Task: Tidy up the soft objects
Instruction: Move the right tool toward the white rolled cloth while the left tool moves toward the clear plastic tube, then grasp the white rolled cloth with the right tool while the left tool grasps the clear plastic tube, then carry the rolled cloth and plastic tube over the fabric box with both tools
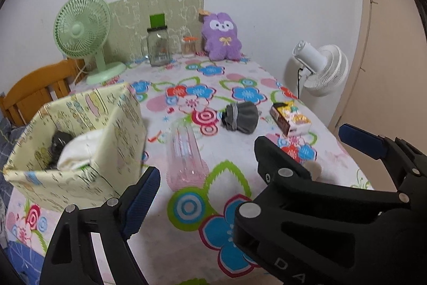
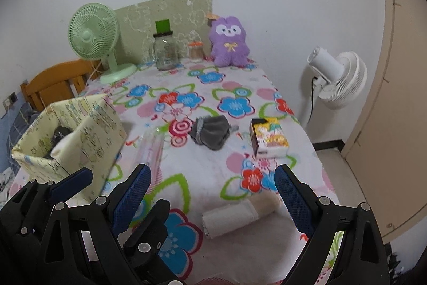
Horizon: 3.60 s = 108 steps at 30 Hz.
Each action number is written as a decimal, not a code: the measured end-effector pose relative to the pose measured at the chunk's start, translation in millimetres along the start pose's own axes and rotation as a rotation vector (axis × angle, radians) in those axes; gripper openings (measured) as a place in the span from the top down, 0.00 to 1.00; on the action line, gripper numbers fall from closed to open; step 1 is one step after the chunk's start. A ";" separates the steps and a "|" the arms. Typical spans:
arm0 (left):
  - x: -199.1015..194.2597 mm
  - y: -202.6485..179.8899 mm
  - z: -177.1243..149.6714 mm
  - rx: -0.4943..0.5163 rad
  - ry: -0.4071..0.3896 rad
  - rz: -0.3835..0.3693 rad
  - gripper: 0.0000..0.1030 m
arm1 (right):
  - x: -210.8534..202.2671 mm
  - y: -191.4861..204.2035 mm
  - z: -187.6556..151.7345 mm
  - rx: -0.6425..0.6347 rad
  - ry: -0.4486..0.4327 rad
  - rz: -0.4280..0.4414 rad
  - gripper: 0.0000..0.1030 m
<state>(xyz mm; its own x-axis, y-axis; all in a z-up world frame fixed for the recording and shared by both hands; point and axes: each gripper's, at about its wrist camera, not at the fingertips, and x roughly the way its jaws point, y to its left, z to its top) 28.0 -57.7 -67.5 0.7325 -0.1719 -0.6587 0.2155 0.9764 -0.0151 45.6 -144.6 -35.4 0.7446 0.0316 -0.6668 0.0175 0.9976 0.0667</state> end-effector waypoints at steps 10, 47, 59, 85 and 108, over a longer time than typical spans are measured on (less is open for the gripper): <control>19.4 -4.9 -16.4 0.019 0.054 0.002 0.15 | 21.6 -17.1 -23.4 0.097 0.067 -0.038 0.07; 59.3 4.6 -16.2 -0.009 0.133 0.039 0.17 | 75.4 -15.5 -22.8 0.053 0.177 0.007 0.79; 71.8 11.6 8.1 -0.059 0.076 0.081 0.22 | 85.9 -13.6 5.5 0.034 0.123 0.031 0.80; 99.5 22.6 18.9 -0.094 0.123 0.072 0.73 | 105.8 -11.8 18.9 0.026 0.119 0.044 0.79; 48.9 10.4 10.9 -0.054 0.061 0.015 0.85 | 58.6 -10.7 11.5 0.034 0.064 0.046 0.79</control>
<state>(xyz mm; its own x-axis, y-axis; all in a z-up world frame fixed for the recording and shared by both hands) 73.1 -57.3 -91.7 0.6946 -0.1506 -0.7034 0.1689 0.9847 -0.0441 96.8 -154.1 -66.6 0.7011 0.0825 -0.7082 0.0077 0.9924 0.1232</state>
